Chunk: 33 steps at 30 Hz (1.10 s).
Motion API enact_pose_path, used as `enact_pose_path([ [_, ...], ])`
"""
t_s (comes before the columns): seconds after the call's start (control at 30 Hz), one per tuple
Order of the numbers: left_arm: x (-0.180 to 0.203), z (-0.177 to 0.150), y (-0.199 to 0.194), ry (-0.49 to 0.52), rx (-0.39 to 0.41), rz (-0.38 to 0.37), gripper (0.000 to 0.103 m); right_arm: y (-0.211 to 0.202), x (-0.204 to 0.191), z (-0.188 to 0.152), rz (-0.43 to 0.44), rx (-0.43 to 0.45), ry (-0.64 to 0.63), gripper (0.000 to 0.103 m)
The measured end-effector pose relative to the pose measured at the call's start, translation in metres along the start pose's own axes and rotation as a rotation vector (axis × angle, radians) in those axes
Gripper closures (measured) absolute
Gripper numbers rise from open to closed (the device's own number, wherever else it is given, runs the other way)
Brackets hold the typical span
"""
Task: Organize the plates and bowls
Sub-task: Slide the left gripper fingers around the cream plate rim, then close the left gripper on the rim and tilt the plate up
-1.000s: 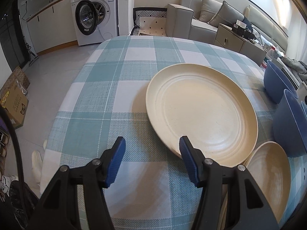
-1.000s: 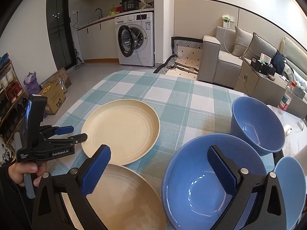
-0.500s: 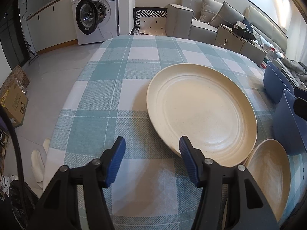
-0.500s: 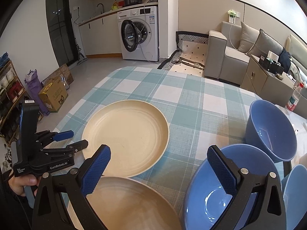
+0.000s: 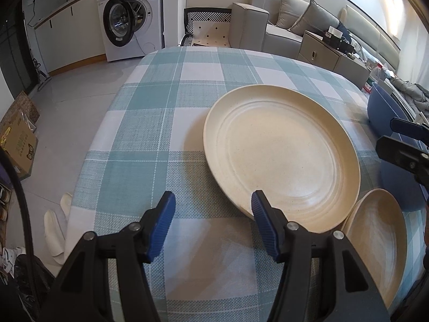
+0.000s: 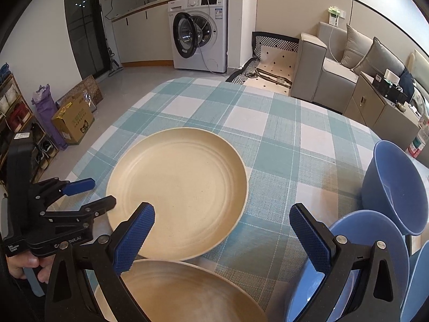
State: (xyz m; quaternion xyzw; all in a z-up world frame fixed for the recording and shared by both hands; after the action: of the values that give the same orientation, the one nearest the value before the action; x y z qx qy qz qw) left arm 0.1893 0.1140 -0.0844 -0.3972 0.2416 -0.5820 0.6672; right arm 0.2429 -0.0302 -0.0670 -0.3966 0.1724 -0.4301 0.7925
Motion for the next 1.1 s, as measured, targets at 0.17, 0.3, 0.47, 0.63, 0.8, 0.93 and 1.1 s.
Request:
enact_pose_path([
  [0.17,-0.006,-0.001,0.000,-0.003,-0.007,0.002,0.043,0.012,0.003,-0.001,-0.002,-0.032,0.008,0.001],
  [0.3,-0.008,-0.001,0.000,-0.005,-0.009,0.003,0.043,0.019,0.001,-0.002,0.011,-0.047,0.008,0.001],
  [0.47,-0.013,-0.001,-0.001,-0.014,-0.007,0.005,0.043,0.026,-0.006,0.001,0.029,-0.049,-0.005,0.001],
  [0.63,-0.019,-0.001,0.000,-0.028,-0.010,0.007,0.043,0.038,-0.010,0.004,0.042,-0.068,-0.004,0.001],
  [0.8,-0.021,-0.001,0.001,-0.036,-0.012,0.001,0.043,0.051,-0.014,0.004,0.038,-0.095,-0.021,0.002],
  [0.93,-0.022,-0.001,0.002,-0.037,-0.015,0.002,0.043,0.061,-0.012,0.001,0.045,-0.125,-0.005,0.014],
  [1.1,-0.023,-0.001,0.004,-0.040,-0.018,0.000,0.043,0.071,-0.011,-0.004,0.054,-0.154,-0.003,0.029],
])
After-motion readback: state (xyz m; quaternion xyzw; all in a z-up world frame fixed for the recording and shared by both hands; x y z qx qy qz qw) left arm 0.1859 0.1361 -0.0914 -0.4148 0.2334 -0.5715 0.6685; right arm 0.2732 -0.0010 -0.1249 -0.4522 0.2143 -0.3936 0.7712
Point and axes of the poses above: each gripper's, at about its wrist camera, not at the fingertips, and y roughly the way its jaws point, x to its right, z to its top, the point moved 6 cm from there along y, roughly the way its jaws point, and after that the axes turned 5 degrees about -y, right-handed, at the moved point
